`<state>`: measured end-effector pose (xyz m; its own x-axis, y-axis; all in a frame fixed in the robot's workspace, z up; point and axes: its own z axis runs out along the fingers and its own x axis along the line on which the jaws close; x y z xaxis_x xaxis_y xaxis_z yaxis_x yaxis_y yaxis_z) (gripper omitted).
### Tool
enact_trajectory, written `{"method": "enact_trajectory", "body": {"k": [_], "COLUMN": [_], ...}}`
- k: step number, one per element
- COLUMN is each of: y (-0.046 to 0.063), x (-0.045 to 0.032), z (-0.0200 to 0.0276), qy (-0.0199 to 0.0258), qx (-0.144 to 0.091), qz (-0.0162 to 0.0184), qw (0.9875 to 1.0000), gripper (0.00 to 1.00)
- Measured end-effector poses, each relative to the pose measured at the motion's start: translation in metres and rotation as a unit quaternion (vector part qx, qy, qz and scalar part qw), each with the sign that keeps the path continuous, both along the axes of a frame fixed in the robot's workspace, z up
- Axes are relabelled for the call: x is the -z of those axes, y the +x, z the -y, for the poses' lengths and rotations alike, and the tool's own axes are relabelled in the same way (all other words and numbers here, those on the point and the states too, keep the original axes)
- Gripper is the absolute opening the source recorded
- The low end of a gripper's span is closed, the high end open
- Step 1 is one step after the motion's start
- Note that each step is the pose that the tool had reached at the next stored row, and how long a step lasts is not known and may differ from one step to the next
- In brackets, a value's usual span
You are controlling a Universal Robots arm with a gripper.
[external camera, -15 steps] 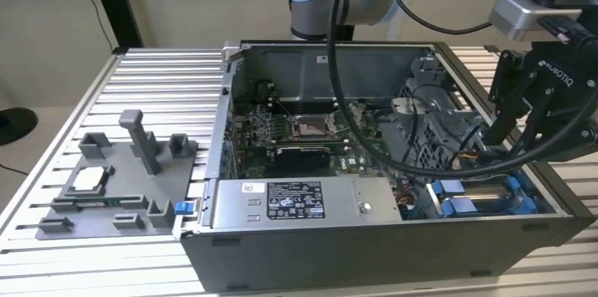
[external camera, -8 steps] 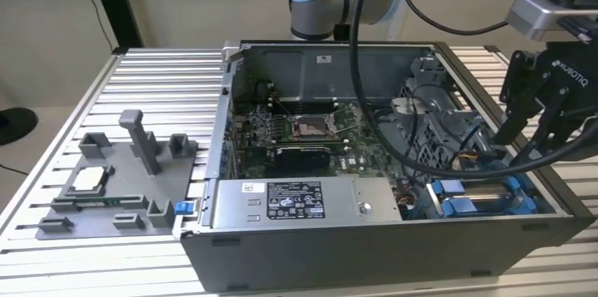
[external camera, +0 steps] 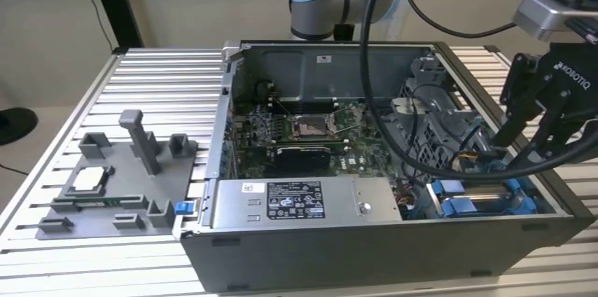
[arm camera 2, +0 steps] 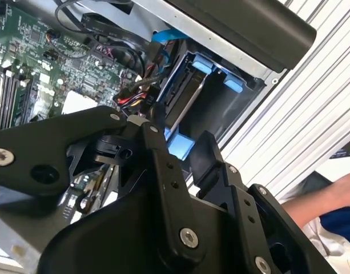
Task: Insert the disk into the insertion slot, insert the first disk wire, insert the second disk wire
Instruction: 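Insert the first disk wire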
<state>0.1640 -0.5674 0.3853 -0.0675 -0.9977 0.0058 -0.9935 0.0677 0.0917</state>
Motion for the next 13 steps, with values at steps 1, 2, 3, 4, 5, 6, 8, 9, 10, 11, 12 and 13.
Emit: {"method": "enact_trajectory", "body": {"k": [1, 2, 3, 4, 5, 6, 8, 9, 10, 11, 12, 13], "y": [0.0000, 0.0000, 0.0000, -0.0001, 0.0000, 0.0002, 0.0009, 0.0015, 0.0022, 0.0028, 0.0033, 0.0037], "x": [0.0001, 0.0004, 0.0007, 0.0011, 0.0014, 0.0016, 0.0028, 0.0037, 0.0046, 0.0057, 0.0070, 0.0083], "z": [-0.0002, -0.0003, -0.0005, -0.0007, -0.0010, -0.0017, -0.0039, -0.0052, -0.0065, -0.0075, -0.0082, -0.0087], "qy": [-0.0001, 0.0000, 0.0001, 0.0002, 0.0002, 0.0002, 0.0001, 0.0001, 0.0001, 0.0001, 0.0002, 0.0003], "qx": [0.003, 0.006, 0.009, 0.012, 0.014, 0.015, 0.017, 0.017, 0.017, 0.017, 0.017, 0.017], "qz": [-0.0022, -0.0044, -0.0057, -0.0060, -0.0064, -0.0067, -0.0075, -0.0079, -0.0084, -0.0088, -0.0093, -0.0097], "qw": [1.0000, 1.0000, 0.9999, 0.9999, 0.9999, 0.9999, 0.9998, 0.9998, 0.9998, 0.9998, 0.9998, 0.9998], "gripper": [1.00, 1.00, 1.00, 1.00, 1.00, 1.00, 1.00, 1.00, 1.00, 1.00, 1.00, 1.00]}}
